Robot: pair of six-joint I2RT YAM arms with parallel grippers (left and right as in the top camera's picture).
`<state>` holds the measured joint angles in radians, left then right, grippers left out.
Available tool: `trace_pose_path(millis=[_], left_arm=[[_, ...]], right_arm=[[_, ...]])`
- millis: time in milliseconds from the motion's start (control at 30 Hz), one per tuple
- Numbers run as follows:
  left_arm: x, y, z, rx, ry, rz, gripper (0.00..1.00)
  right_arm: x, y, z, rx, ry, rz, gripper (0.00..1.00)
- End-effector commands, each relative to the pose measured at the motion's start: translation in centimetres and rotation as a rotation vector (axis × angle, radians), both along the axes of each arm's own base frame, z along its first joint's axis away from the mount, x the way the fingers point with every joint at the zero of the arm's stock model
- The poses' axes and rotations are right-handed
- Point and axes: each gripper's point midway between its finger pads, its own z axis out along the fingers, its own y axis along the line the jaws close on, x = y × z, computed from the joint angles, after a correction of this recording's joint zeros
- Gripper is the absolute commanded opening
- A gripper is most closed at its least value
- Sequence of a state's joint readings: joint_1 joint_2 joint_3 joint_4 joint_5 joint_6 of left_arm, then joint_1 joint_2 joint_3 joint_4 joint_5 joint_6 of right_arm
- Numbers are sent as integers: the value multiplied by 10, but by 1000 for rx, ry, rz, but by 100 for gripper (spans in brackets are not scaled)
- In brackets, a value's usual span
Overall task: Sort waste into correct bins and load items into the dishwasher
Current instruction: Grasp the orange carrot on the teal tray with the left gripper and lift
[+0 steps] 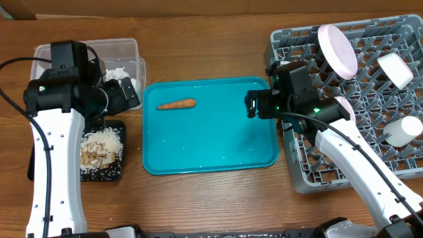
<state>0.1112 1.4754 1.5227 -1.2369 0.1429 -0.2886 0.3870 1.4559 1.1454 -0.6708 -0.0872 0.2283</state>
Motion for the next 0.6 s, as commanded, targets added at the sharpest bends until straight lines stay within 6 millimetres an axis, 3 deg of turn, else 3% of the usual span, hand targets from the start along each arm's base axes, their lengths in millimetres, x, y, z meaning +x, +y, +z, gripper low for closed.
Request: trace_pose_path(millis=[0, 100, 267, 400, 567], left_arm=[[4, -20, -3, -5, -7, -83, 100], [9, -42, -11, -41, 17, -73, 100], [23, -103, -33, -129, 59, -169, 100], [28, -130, -64, -198, 177, -14, 100], [43, -148, -106, -276, 299, 264, 100]], right_arm=[[-7, 23, 20, 84, -23, 136, 100], [-11, 15, 13, 47, 4, 114, 100], [-16, -8, 13, -3, 37, 37, 99], [-21, -34, 36, -2, 44, -28, 99], [-31, -77, 67, 0, 45, -142, 100]])
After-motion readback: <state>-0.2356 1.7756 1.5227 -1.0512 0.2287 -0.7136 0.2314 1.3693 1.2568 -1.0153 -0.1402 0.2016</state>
